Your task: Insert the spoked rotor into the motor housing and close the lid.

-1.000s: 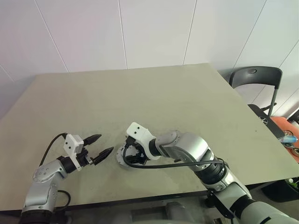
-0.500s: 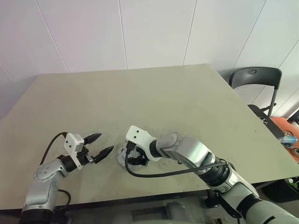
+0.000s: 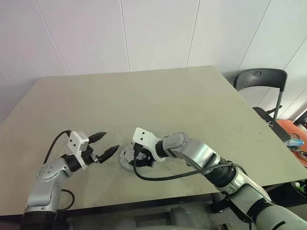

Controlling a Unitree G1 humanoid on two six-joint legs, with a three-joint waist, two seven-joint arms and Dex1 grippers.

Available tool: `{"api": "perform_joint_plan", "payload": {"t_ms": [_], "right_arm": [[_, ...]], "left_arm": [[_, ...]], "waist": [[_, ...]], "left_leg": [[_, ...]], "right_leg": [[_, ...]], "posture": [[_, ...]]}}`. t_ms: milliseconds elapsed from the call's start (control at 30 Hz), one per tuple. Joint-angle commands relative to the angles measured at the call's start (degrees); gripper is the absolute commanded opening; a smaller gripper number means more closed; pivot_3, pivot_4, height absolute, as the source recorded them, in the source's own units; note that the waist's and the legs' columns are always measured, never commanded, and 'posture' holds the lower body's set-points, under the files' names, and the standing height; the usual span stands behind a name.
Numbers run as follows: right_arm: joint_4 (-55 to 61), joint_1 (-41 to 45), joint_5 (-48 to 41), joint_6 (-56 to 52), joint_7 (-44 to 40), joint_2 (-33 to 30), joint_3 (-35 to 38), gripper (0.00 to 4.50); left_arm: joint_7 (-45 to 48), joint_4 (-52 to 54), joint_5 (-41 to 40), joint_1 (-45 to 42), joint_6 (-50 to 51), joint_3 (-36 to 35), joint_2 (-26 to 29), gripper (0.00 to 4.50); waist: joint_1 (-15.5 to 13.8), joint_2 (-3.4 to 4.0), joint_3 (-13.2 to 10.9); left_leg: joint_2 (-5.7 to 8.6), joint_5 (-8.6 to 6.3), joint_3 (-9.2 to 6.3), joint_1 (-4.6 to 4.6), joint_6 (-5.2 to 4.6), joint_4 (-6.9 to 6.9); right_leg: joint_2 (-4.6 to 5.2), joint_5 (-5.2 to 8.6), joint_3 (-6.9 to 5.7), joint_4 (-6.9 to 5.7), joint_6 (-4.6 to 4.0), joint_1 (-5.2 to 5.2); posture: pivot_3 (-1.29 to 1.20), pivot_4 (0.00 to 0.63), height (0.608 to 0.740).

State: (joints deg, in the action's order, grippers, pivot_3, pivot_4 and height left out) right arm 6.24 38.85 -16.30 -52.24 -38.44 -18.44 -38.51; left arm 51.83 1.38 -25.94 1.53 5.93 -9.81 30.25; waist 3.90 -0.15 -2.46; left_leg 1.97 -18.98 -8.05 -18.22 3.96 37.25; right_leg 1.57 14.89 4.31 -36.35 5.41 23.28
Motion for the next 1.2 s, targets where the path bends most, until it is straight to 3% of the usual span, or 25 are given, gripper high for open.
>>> {"api": "perform_joint_plan", "payload": {"t_ms": [33,67,200,233,600,833,1033,1200], "right_arm": [[-3.1,0.4,0.9,-0.6,-1.0,0.7,1.9,3.02],[-3.5,0.3,0.9,-1.0,-1.0,1.0,2.3,3.02],[-4.1,0.1,0.9,-1.2,-2.3,1.5,3.1,4.34],[-4.1,0.1,1.2,-0.8,-2.5,1.5,3.1,4.45],[-4.6,-0.1,-1.3,-0.2,-6.7,2.4,8.5,4.45],[-3.6,-1.0,1.9,1.5,-7.2,1.3,5.4,4.45],[-3.3,-1.7,2.4,0.9,-7.3,1.6,5.5,3.00],[-2.7,-1.7,2.6,-0.2,-8.4,0.8,4.4,2.99]], "left_arm": [[-0.6,3.0,-0.5,-1.2,0.9,-0.1,0.4,4.50],[-0.8,3.4,-0.5,-1.2,1.3,-0.1,0.4,4.50],[-1.5,5.3,-0.6,-1.1,2.7,-0.2,0.6,4.50],[-1.7,5.7,-0.7,-1.1,3.0,-0.3,0.6,4.50],[-3.3,10.0,-1.3,-1.2,6.6,0.0,0.5,4.50],[-3.8,11.2,-1.6,-1.8,8.5,0.1,0.6,4.50],[-3.8,11.7,-1.6,-1.9,9.2,-0.1,0.6,4.50],[-3.1,10.5,-1.2,-1.5,8.3,-0.4,0.3,4.50]], "waist": [[0.0,0.00,0.0],[0.0,0.00,0.0],[-0.1,0.00,0.0],[-0.2,0.00,0.0],[-1.0,0.01,0.0],[-1.5,0.01,0.0],[-1.4,0.01,0.0],[-1.5,0.01,0.0]], "left_leg": [[0.00,0.00,0.00,0.00,0.00,0.00],[0.00,0.00,0.00,0.00,0.00,0.00],[0.00,0.00,-0.03,-0.02,0.00,-0.02],[0.00,0.00,-0.03,-0.03,0.00,-0.02],[0.03,-0.02,-0.02,-0.18,-0.01,-0.16],[0.05,-0.01,0.03,-0.17,-0.01,-0.14],[0.05,-0.01,0.03,-0.17,0.00,-0.13],[0.05,-0.01,0.03,-0.16,0.00,-0.13]], "right_leg": [[0.00,0.00,0.00,0.00,0.00,0.00],[0.00,0.00,0.00,0.00,0.00,0.00],[0.02,-0.04,0.00,0.00,-0.06,0.03],[0.03,-0.08,0.00,0.00,-0.12,0.03],[0.07,-0.14,0.00,0.08,-0.19,0.20],[0.06,-0.13,-0.03,0.09,-0.19,0.17],[0.06,-0.14,-0.04,0.09,-0.19,0.15],[0.06,-0.13,-0.05,0.09,-0.19,0.14]], "posture": [[0.00,0.000,0.740],[0.00,0.000,0.740],[0.00,0.000,0.740],[0.00,0.000,0.740],[0.00,0.000,0.740],[0.00,0.000,0.740],[0.00,0.000,0.740],[0.00,0.000,0.740]]}}
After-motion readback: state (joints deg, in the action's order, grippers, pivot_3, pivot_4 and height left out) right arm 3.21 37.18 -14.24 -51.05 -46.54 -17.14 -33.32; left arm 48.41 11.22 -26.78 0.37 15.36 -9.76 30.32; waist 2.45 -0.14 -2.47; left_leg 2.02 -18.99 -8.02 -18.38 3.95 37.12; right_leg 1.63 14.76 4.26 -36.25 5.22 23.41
